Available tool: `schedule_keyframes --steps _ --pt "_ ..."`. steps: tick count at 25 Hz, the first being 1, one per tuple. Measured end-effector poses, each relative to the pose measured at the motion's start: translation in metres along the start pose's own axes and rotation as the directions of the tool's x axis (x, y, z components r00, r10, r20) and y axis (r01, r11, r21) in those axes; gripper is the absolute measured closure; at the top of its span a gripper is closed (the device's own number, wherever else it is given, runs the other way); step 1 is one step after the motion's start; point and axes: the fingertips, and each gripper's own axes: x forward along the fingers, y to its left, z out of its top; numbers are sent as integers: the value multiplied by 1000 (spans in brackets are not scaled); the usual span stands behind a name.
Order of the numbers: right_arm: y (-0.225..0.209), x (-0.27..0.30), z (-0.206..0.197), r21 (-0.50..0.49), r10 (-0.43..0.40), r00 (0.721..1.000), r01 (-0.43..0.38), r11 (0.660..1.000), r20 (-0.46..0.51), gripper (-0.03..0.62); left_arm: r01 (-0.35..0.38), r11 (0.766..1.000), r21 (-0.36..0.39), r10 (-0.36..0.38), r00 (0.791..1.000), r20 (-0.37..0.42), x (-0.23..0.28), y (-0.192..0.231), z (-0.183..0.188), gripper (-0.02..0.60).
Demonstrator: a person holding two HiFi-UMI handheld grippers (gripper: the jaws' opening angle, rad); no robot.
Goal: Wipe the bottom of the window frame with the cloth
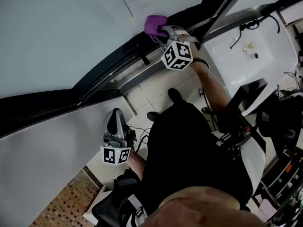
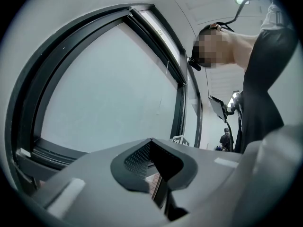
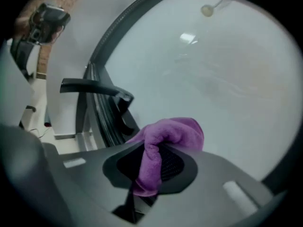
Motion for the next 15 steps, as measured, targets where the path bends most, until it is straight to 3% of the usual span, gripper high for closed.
schedule_keyframes --steps 2,3,5,9,11,15 --pt "-27 -23 -8 84 -91 996 91 992 -6 531 17 1000 -5 -17 1000 1 2 1 0 590" --pt "-37 -31 -5 127 -101 995 99 987 10 531 24 1000 -8 -24 1000 1 4 1 -1 591" --pt "-38 -29 3 130 -65 998 62 990 21 531 37 999 -12 -37 999 0 8 -1 -5 591" --pt "6 26 10 12 82 996 -82 997 -32 531 47 999 -6 -47 999 4 13 -6 -1 591" --pt "14 42 8 -22 91 994 -92 995 -59 540 37 999 -5 -37 999 3 13 -6 0 591" --pt "10 40 6 0 112 992 -112 994 -57 539 26 1000 -14 -26 1000 -8 14 -2 -3 591"
